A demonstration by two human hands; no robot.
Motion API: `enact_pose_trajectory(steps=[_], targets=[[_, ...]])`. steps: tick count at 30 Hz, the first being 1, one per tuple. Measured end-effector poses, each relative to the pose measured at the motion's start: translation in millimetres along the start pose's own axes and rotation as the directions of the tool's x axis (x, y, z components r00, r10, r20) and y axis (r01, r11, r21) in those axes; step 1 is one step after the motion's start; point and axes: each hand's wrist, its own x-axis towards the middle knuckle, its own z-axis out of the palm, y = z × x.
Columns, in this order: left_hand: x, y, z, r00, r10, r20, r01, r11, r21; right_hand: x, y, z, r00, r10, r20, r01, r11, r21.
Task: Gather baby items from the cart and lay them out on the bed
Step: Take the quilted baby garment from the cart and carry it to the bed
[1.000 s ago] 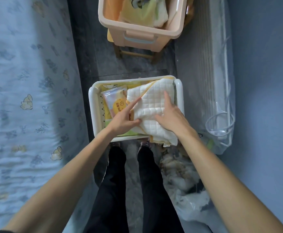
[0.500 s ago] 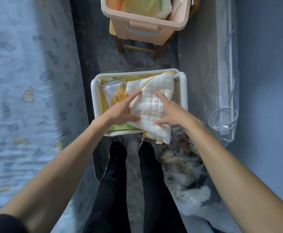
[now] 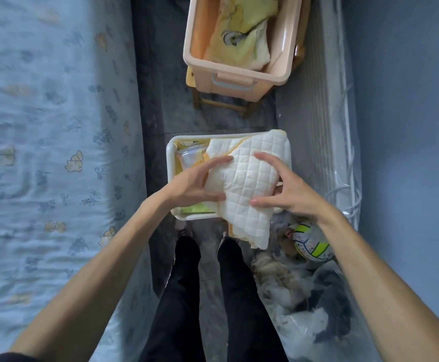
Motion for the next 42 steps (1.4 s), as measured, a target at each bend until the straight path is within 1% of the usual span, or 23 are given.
enact_pose_trajectory(steps=[2, 5, 7, 10, 12, 15, 18, 21, 26, 31, 33, 35, 38, 42], targets=[[-23.2, 27.5, -21.1, 0.998, 0.038, -0.041, -0.039, 0.999, -0.03, -16.3, -35.0, -4.4, 0.999, -0.037, 0.016, 0.036, 0.999, 0.039], [-57.5, 75.2, -60.6, 0.987, 0.087, -0.138, -0.087, 0.996, 0.003, -39.1, -108.1, -13.8, 0.992, -0.126, 0.031, 0.125, 0.992, 0.028], [-84.1, 115.0, -91.1, 0.98, 0.109, -0.167, -0.119, 0.992, -0.048, -56.8, -166.8, -18.5, 0.979, -0.2, 0.038, 0.2, 0.98, 0.017], [-131.0, 180.2, -138.5, 0.955, 0.195, -0.222, -0.228, 0.964, -0.133, -83.5, -258.2, -22.4, 0.943, -0.327, 0.056, 0.328, 0.945, -0.01], [-168.5, 224.7, -167.7, 0.925, 0.249, -0.288, -0.295, 0.947, -0.127, -102.0, -317.7, -21.8, 0.908, -0.415, 0.056, 0.417, 0.909, -0.008], [-222.7, 283.8, -203.8, 0.858, 0.323, -0.399, -0.377, 0.924, -0.063, -126.0, -393.8, -15.4, 0.847, -0.527, 0.068, 0.527, 0.85, 0.016], [-276.5, 331.5, -224.1, 0.778, 0.373, -0.505, -0.42, 0.907, 0.024, -143.2, -447.2, -6.6, 0.783, -0.61, 0.124, 0.604, 0.792, 0.083], [-324.4, 362.0, -226.3, 0.721, 0.404, -0.563, -0.439, 0.895, 0.08, -156.2, -483.2, 5.5, 0.718, -0.678, 0.157, 0.674, 0.734, 0.084], [-385.4, 370.6, -206.0, 0.587, 0.38, -0.715, -0.439, 0.891, 0.113, -165.8, -518.3, 32.2, 0.627, -0.734, 0.26, 0.743, 0.664, 0.082], [-447.2, 344.5, -165.6, 0.429, 0.268, -0.863, -0.407, 0.91, 0.08, -178.2, -534.8, 97.2, 0.577, -0.673, 0.462, 0.73, 0.679, 0.078], [-477.9, 327.8, -146.2, 0.343, 0.214, -0.915, -0.396, 0.916, 0.065, -183.1, -536.0, 133.5, 0.551, -0.637, 0.539, 0.728, 0.683, 0.064], [-511.5, 309.8, -123.6, 0.239, 0.14, -0.961, -0.375, 0.926, 0.042, -190.0, -533.2, 172.7, 0.508, -0.608, 0.61, 0.735, 0.675, 0.06], [-568.2, 282.4, -87.6, 0.099, 0.039, -0.994, -0.344, 0.939, 0.003, -208.3, -526.6, 239.0, 0.423, -0.571, 0.703, 0.752, 0.654, 0.079], [-650.9, 242.0, -30.9, -0.063, -0.053, -0.997, -0.306, 0.952, -0.032, -246.7, -511.1, 340.7, 0.287, -0.51, 0.81, 0.763, 0.633, 0.128]])
